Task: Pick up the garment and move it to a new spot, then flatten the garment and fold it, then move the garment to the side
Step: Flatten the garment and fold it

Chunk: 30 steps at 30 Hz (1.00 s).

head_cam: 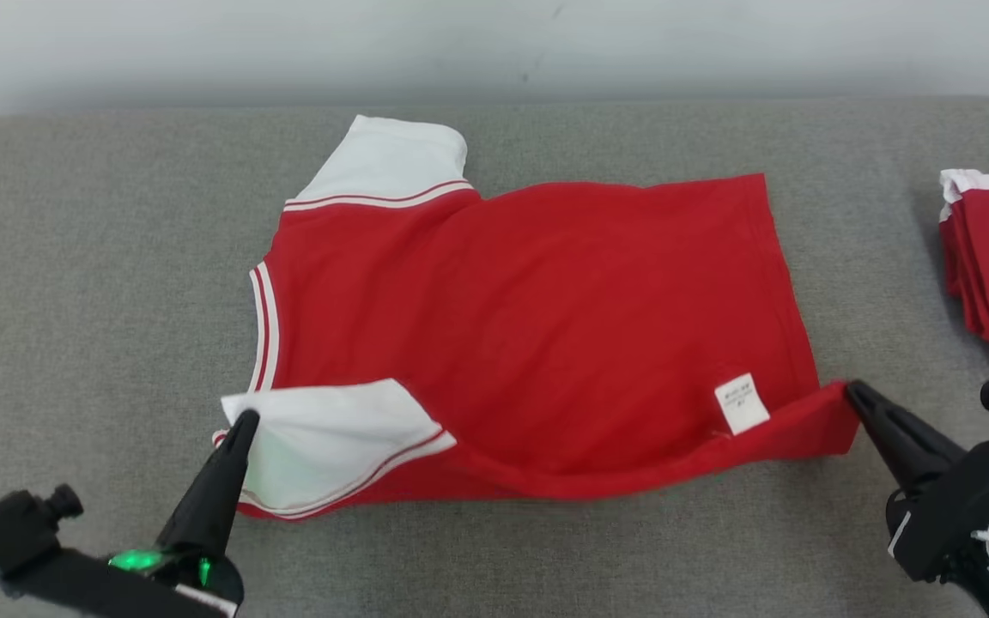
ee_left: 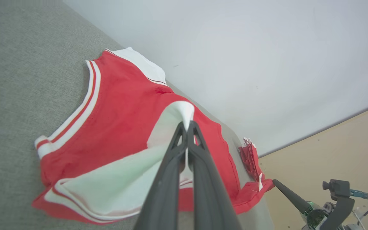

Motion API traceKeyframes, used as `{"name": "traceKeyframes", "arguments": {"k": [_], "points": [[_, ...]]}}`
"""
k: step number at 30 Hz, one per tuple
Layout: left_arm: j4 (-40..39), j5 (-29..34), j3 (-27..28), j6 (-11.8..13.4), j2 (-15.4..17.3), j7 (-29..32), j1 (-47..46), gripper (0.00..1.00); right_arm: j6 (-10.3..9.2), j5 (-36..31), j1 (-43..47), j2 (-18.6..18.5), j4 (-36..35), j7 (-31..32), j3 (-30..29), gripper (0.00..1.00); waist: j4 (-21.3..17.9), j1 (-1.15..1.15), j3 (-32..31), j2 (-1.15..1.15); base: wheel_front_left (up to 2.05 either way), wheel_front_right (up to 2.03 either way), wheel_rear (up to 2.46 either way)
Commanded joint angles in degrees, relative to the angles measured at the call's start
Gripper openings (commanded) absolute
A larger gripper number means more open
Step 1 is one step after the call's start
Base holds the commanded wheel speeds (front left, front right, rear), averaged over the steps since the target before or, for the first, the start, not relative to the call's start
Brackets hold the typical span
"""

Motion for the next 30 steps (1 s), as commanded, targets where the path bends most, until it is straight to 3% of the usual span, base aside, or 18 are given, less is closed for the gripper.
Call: {"name": "traceKeyframes", "arguments": {"k": [1, 15, 30], "points": [[1.05, 1.61, -0.18, -0.36, -0.86, -0.49, -1.72, 0.0, -0.12, -0.47, -0.89, -0.58, 0.55, -0.95, -0.05, 0.0, 0.44, -0.01, 1.06, -0.01, 0.0, 0.0, 0.0], [10.5, 11.29, -3.51, -1.95, -6.99, -1.88, -15.97, 0.0, -0.12, -5.12, -7.98, 0.57, 7.39, -5.32, -0.61, 0.0, 2.35, -0.01, 6.28, -0.01, 0.0, 0.0, 0.0], [18.54, 16.81, -6.53, -2.84, -8.83, -2.1, -24.37, 0.0, -0.12, -6.7, -7.38, 1.3, 9.29, -5.98, -1.49, 0.0, 2.58, -0.01, 7.79, -0.01, 0.0, 0.0, 0.0]]}}
